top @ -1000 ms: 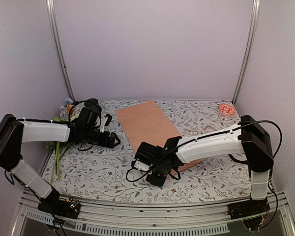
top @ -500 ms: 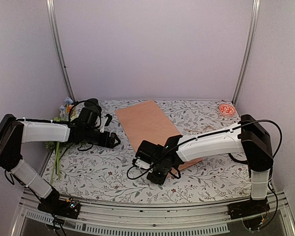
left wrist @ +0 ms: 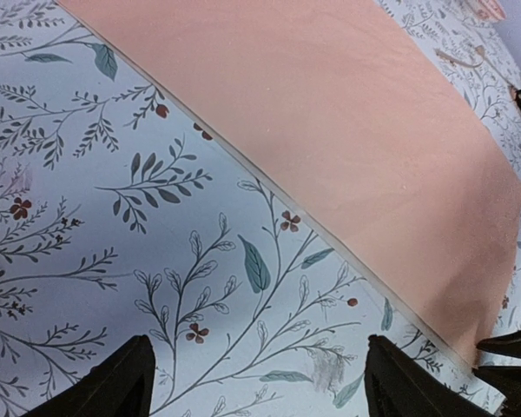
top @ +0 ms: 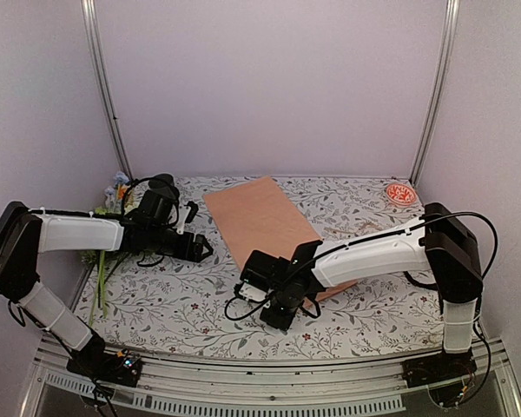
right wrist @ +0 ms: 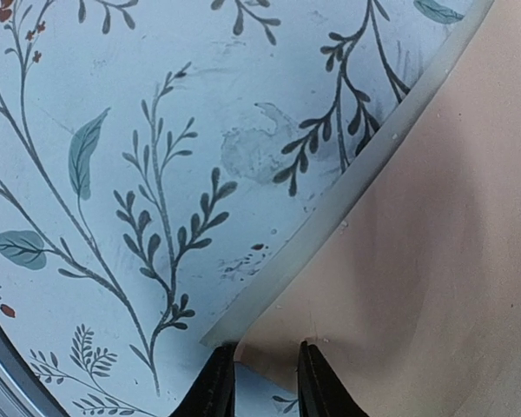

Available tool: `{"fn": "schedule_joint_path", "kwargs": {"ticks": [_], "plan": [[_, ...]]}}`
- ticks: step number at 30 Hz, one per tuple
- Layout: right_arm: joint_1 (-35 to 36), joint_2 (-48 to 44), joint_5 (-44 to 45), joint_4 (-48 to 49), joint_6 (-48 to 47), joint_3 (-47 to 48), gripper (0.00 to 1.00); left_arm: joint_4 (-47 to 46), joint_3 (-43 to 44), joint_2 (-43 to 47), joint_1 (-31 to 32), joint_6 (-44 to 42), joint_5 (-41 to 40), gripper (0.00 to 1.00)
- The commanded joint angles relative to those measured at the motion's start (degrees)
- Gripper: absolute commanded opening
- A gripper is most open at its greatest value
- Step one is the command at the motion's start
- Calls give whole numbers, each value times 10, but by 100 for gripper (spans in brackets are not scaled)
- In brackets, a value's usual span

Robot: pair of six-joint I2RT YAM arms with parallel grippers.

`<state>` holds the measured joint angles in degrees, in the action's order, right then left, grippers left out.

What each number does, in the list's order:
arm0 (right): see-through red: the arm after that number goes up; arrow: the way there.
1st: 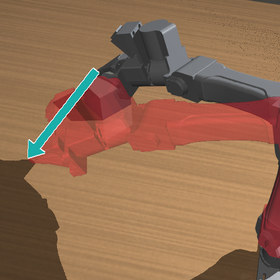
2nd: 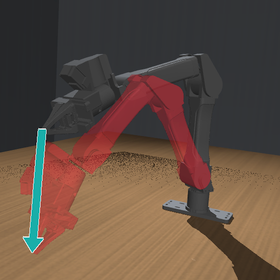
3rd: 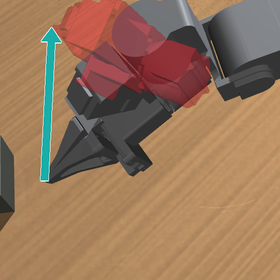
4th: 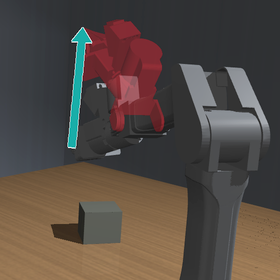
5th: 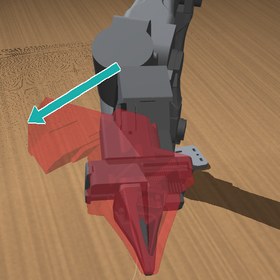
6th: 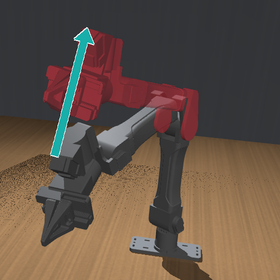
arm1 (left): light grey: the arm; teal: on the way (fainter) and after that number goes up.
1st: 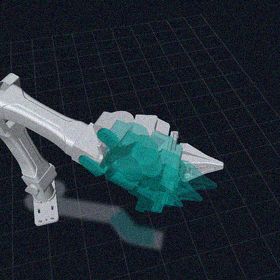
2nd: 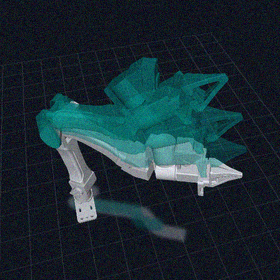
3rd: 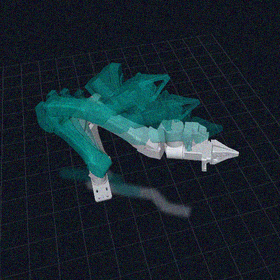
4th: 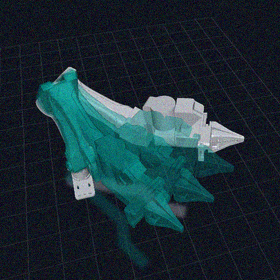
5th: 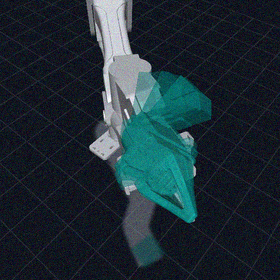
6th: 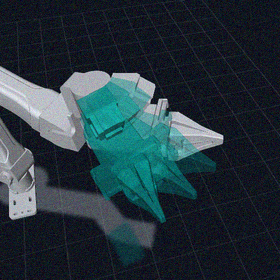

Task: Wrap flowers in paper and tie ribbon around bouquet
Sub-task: Pick up the corner of the folded wrapping paper from the center of the board.

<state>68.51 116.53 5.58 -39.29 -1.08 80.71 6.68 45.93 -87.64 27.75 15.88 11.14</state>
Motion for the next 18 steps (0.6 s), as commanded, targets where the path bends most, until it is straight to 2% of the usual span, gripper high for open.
{"fn": "schedule_joint_path", "kwargs": {"ticks": [1,3,9,18], "plan": [[-3,5,20,-2,7,3,23,-4,-5,3,4,-11,4,85],[-3,5,21,-2,8,5,20,-3,-5,3,4,-12,4,85],[-7,6,25,-6,8,8,1,-3,-5,3,5,-12,4,85],[-22,-26,31,-18,24,31,0,-4,-7,14,10,-21,0,85]]}}
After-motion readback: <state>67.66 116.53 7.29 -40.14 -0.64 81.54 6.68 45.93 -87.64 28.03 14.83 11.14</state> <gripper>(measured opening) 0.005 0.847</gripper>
